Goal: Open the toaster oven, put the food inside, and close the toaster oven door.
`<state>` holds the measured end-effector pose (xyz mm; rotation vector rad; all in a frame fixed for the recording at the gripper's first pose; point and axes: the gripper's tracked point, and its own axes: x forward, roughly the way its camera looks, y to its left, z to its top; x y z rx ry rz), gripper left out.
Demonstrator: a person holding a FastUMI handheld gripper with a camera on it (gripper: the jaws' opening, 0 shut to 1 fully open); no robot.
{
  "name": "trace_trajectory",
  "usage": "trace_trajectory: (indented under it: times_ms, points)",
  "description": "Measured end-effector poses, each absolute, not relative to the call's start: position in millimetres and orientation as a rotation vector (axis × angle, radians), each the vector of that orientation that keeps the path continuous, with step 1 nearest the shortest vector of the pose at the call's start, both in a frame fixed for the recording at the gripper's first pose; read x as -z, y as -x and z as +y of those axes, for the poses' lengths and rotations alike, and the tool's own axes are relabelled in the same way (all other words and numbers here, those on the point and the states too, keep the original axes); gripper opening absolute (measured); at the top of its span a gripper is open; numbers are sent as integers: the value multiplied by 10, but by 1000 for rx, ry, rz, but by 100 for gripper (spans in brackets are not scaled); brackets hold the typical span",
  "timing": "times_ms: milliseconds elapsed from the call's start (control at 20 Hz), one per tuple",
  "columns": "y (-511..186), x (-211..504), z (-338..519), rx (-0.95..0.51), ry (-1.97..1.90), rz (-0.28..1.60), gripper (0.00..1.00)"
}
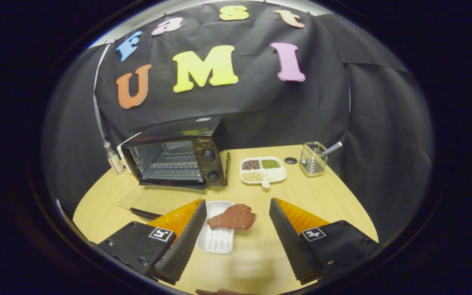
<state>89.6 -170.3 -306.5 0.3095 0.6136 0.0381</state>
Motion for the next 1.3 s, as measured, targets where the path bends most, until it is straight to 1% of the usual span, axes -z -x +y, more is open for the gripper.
trace_trajectory:
  times_ms: [50,150,200,300,400,500,650,750,850,950,1000,1150,1250,1300]
  points:
    - [-911,3191,-1772,-31,-330,635,96]
    - [-955,3436,-1856,-20,-388,689,95]
    - [-980,3523,-1846,-31,-422,706,95]
    - [-1043,3648,-1792,-65,-480,722,92]
    - [-1072,3734,-1719,-106,-527,740,82]
    - [-1111,3737,-1627,-149,-595,741,76]
    - [-1123,3722,-1566,-194,-681,742,49]
    - [-1125,3725,-1556,-203,-716,748,36]
    - [-1073,3753,-1507,-226,-751,774,31]
    - [-1009,3756,-1417,-262,-778,808,30]
    - [-1021,3742,-1417,-256,-792,794,30]
    - [-997,3663,-1372,-252,-801,775,14]
    - [-966,3612,-1384,-232,-730,760,11]
    - [-961,3558,-1391,-219,-693,746,11]
